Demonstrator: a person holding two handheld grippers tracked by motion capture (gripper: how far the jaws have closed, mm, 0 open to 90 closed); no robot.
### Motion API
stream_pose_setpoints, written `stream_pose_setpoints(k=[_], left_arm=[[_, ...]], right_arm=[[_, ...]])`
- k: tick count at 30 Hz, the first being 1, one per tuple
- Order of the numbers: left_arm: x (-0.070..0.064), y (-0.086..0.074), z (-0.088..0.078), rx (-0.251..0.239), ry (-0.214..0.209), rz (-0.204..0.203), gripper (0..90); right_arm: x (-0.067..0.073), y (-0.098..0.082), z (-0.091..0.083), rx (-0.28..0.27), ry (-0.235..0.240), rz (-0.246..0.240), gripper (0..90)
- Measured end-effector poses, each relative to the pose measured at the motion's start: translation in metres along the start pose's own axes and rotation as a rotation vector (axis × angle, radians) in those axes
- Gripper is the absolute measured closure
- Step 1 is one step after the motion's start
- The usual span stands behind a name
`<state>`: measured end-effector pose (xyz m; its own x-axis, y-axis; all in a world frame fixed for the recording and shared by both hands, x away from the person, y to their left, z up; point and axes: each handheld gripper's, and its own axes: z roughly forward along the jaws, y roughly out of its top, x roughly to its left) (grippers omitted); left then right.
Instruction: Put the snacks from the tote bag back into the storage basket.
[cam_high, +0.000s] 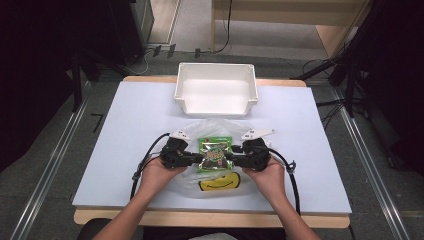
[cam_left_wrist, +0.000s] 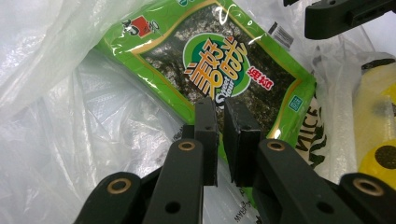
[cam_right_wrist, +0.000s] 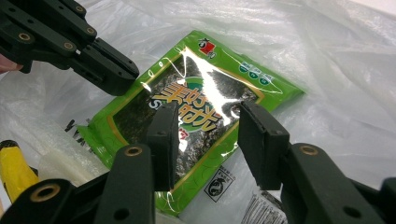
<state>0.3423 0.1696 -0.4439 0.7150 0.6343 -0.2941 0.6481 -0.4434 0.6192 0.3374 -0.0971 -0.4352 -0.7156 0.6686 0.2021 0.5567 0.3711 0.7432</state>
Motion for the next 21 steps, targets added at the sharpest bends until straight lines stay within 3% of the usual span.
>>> stream_pose_setpoints(k=[12, 21], left_arm=[[0.0038, -0.0015, 0.0008, 0.015, 0.003, -0.023, 85.7], [0.0072, -0.0029, 0.0023, 0.029, 0.012, -0.037, 86.1]], right_arm=[[0.0018, 0.0007, 0.0023, 0.006, -0.001, 0.01, 56.2], [0.0055, 0.0038, 0.0046, -0.004, 0.012, 0.028, 47.7]])
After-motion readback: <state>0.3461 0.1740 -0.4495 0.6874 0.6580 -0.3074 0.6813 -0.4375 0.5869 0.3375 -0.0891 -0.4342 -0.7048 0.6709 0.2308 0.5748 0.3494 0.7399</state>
